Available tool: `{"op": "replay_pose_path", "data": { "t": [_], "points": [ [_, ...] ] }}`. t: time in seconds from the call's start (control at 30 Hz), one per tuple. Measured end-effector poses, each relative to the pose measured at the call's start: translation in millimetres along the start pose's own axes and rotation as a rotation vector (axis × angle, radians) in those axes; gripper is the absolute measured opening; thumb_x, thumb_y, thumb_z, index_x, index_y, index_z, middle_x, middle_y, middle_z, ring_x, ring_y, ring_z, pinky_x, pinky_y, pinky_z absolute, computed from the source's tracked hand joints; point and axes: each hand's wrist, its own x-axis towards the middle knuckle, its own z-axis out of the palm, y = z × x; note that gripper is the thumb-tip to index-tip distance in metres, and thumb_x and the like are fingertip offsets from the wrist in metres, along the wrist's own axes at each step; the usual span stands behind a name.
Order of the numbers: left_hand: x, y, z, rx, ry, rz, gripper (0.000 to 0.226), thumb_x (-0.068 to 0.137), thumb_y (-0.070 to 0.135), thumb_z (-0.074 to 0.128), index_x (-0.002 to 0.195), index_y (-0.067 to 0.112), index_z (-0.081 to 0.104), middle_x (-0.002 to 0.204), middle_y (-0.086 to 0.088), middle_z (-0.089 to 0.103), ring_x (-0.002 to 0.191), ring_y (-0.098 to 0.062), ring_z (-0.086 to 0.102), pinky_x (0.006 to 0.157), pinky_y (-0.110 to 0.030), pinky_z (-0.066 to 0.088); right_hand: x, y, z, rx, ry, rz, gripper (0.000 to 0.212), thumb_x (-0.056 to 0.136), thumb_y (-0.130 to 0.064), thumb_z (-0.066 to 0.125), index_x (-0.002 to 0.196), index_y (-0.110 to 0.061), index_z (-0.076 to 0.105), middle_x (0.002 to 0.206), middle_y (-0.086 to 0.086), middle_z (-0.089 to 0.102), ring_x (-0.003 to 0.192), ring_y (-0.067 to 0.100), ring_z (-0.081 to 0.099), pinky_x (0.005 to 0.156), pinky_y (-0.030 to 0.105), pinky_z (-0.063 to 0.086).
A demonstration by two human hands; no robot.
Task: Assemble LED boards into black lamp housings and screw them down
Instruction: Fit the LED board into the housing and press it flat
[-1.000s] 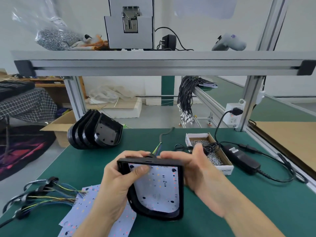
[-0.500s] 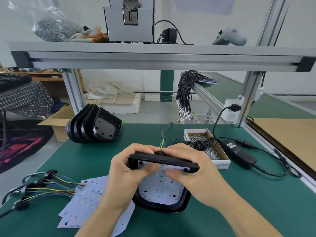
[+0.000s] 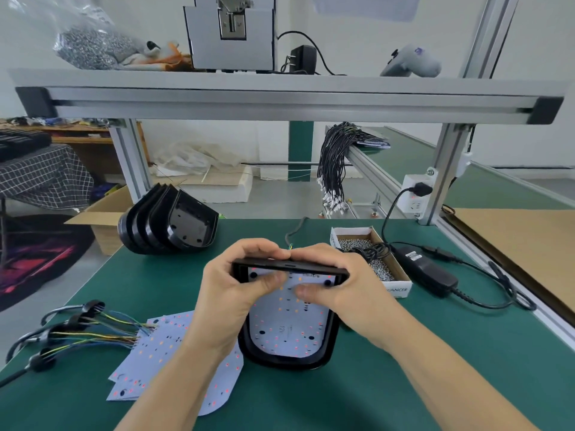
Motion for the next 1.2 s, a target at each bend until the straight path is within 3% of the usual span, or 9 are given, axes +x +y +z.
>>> {"op": "replay_pose_path", "data": {
  "t": [0.1,0.23,0.4,0.57,0.67,0.77,0.93,1.07,1.2],
  "points": [
    [0,-4,-2,0.011,0.064,-0.086,0.038,0.061,0.007,0.078,0.096,0.016,0.069,0.092,0.007,0.073,0.087,-0.001,0.065,0.071,-0.011,0.049,2,2,1,0.027,0.006,0.039,0.041,0.079,0.006,0.072,0.112,-0.019,0.070,0.107,-0.002,0.067,0.096,0.008,0.065,0.078,0.016,0.050],
    [3,-6,-2,-0.039,0.014,-0.205,0.018,0.061,0.015,0.077,0.079,0.018,0.078,0.084,-0.003,0.075,0.081,-0.012,0.070,0.070,-0.018,0.053,8,3,-1,0.007,0.017,0.046,0.040,0.078,0.009,0.072,0.109,-0.017,0.071,0.104,-0.002,0.069,0.093,0.009,0.066,0.078,0.019,0.052],
    [8,-6,-4,-0.020,0.011,-0.184,0.016,0.063,0.013,0.076,0.080,0.013,0.076,0.082,-0.004,0.074,0.077,-0.014,0.068,0.071,-0.020,0.054,14,1,-4,-0.036,-0.063,0.034,0.044,0.081,0.006,0.070,0.103,-0.032,0.070,0.103,-0.005,0.066,0.103,0.011,0.062,0.094,0.027,0.050],
    [24,-7,-1,-0.144,0.156,-0.436,0.023,0.070,0.007,0.073,0.093,0.001,0.073,0.090,-0.015,0.075,0.078,-0.028,0.073,0.065,-0.034,0.060,21,14,-2,0.380,0.040,0.246,0.054,0.078,0.009,0.069,0.123,-0.020,0.057,0.114,0.002,0.068,0.103,0.019,0.066,0.087,0.027,0.054],
    [36,-10,-4,-0.117,0.273,-0.553,0.019,0.078,0.005,0.074,0.095,-0.001,0.072,0.093,-0.018,0.074,0.081,-0.032,0.072,0.071,-0.043,0.060,12,35,12,0.353,0.194,0.354,0.033,0.085,-0.002,0.068,0.116,-0.009,0.060,0.114,0.009,0.070,0.106,0.026,0.066,0.095,0.039,0.052],
    [38,-15,-3,-0.088,0.280,-0.638,0.012,0.078,0.005,0.075,0.089,0.002,0.072,0.086,-0.015,0.074,0.066,-0.027,0.072,0.060,-0.038,0.060,8,46,23,0.383,0.249,0.433,0.015,0.091,-0.010,0.063,0.104,-0.003,0.067,0.104,0.012,0.073,0.092,0.026,0.070,0.088,0.039,0.055],
    [38,-24,-9,-0.109,0.329,-0.761,0.039,0.072,0.013,0.081,0.105,-0.002,0.069,0.096,-0.020,0.073,0.077,-0.033,0.070,0.070,-0.045,0.059,12,48,31,0.306,0.301,0.452,0.006,0.089,-0.008,0.064,0.089,-0.008,0.070,0.092,0.010,0.075,0.077,0.022,0.069,0.078,0.038,0.056],
    [37,-33,-6,-0.085,0.398,-0.719,0.028,0.069,0.004,0.082,0.091,-0.005,0.067,0.078,-0.017,0.072,0.055,-0.026,0.068,0.053,-0.038,0.058,12,52,34,0.263,0.270,0.487,0.006,0.089,-0.009,0.065,0.086,-0.008,0.070,0.090,0.009,0.075,0.075,0.021,0.069,0.076,0.035,0.055],
    [37,-41,-3,0.007,0.426,-0.732,0.039,0.064,0.006,0.086,0.085,0.002,0.054,0.083,-0.017,0.065,0.066,-0.032,0.063,0.074,-0.056,0.057,11,63,32,0.283,0.295,0.554,0.024,0.090,-0.022,0.063,0.089,0.001,0.061,0.086,0.010,0.066,0.077,0.020,0.058,0.075,0.034,0.045]
  ]
}}
